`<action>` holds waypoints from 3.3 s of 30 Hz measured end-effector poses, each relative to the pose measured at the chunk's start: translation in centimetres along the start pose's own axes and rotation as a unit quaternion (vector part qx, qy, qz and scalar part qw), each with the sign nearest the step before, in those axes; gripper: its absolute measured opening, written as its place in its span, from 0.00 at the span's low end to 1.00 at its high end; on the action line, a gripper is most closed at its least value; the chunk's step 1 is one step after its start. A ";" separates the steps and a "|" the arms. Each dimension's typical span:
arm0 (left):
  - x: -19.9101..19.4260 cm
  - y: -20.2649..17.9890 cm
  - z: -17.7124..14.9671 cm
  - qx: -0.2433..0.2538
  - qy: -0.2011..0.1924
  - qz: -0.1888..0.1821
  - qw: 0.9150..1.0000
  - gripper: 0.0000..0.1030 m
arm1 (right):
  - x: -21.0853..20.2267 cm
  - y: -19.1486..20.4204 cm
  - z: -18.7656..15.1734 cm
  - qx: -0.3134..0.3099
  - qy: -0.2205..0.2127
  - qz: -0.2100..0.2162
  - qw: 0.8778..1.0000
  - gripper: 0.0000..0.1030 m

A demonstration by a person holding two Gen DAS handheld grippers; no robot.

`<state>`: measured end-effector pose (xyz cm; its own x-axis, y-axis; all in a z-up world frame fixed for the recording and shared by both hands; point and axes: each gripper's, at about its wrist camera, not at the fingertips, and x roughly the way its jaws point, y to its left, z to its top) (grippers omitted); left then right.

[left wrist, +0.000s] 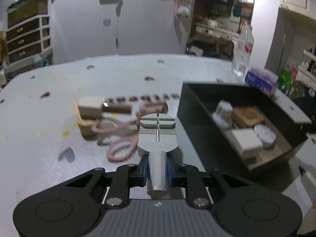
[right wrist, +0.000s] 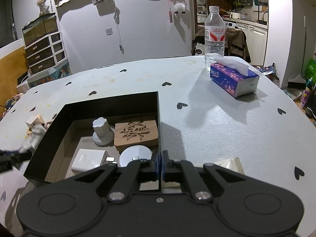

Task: Organize rigid objects
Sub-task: 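Carry the grey tool into the box and release it, then grasp the white block with the brown wooden rod using the left gripper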

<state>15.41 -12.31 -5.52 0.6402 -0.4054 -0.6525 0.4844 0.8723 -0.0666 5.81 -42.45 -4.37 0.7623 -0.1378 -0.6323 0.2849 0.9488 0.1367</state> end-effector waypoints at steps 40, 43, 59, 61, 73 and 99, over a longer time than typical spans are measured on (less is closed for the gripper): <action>3.0 -9.3 5.6 -0.101 0.028 0.042 0.994 0.21 | 0.0 -0.8 -0.2 0.008 -0.007 0.026 1.000 0.05; 3.4 -9.5 5.5 -0.102 0.026 0.039 0.994 0.21 | 0.0 -0.8 -0.2 0.008 -0.007 0.028 1.000 0.05; 2.5 -10.3 5.1 -0.074 0.041 0.003 0.996 0.45 | 0.0 -0.8 -0.2 0.009 -0.007 0.028 1.000 0.05; 2.1 -10.5 5.1 -0.066 0.037 0.007 0.997 0.55 | 0.0 -0.8 -0.2 0.009 -0.007 0.028 1.000 0.05; -0.1 -11.1 4.9 -0.033 0.025 -0.033 0.999 0.94 | 0.1 -0.7 -0.2 0.008 -0.005 0.023 1.000 0.05; -1.7 -2.5 2.4 -0.088 -0.037 0.067 0.993 1.00 | 0.0 -0.5 0.0 0.005 -0.004 0.017 1.000 0.04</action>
<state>14.56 -14.49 -2.47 0.7377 -0.2956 -0.6070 0.2844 0.9515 -0.1178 5.62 -42.87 -4.44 0.7765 -0.1074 -0.6209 0.2640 0.9502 0.1657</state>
